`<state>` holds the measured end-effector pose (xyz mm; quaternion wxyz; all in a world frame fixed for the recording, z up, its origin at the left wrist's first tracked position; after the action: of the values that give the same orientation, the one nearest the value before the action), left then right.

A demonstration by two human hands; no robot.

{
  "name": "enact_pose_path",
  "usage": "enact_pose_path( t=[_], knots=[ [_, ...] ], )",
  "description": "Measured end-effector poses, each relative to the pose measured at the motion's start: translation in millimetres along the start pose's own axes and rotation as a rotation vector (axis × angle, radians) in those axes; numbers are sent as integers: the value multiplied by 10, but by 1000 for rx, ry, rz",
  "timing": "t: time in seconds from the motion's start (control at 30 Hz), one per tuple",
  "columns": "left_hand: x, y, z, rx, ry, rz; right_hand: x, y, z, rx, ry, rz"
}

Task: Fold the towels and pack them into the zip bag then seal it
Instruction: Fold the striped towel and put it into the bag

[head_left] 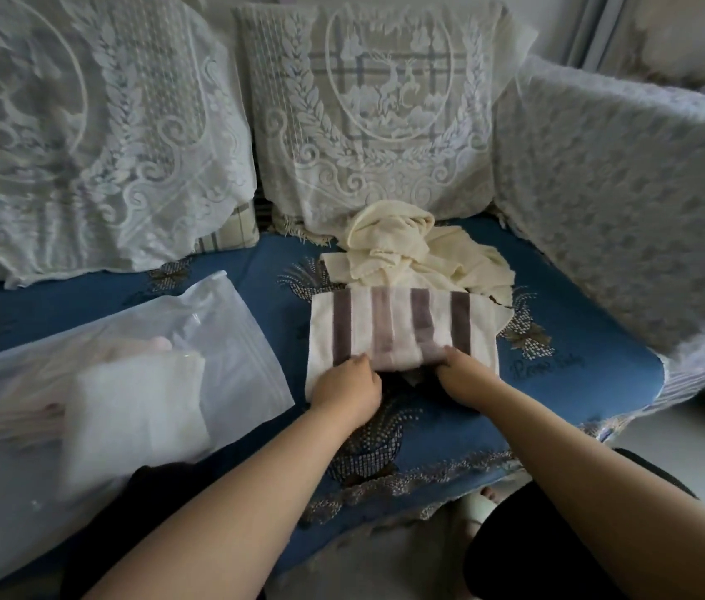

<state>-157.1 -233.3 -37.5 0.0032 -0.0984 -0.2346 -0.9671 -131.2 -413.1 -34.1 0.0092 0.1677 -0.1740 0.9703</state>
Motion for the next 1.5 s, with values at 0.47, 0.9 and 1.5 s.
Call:
enact_pose_path(
  t=[0.47,0.9,1.5],
  knots=[
    [427,68,1017,357,129,-214,482,-753,-115,-1467,192,-132],
    [110,-1315,1433,421,404,400,404,-1672,67,-690,285,624],
    [555,-1676,1552,361,402,401,423,-2047,-440,-572,152,431]
  ],
)
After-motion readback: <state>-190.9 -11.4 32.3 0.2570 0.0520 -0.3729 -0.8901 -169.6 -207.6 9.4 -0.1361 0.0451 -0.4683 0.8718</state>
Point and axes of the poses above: each hand's wrist, its own x-axis away from the middle knuckle, its own z-axis out of the back of the hand, y = z × x, the point moved 4 cm from there along -x, towards the middle knuckle, and after that the axes turned 8 degrees about x, right-handed, at the moved point
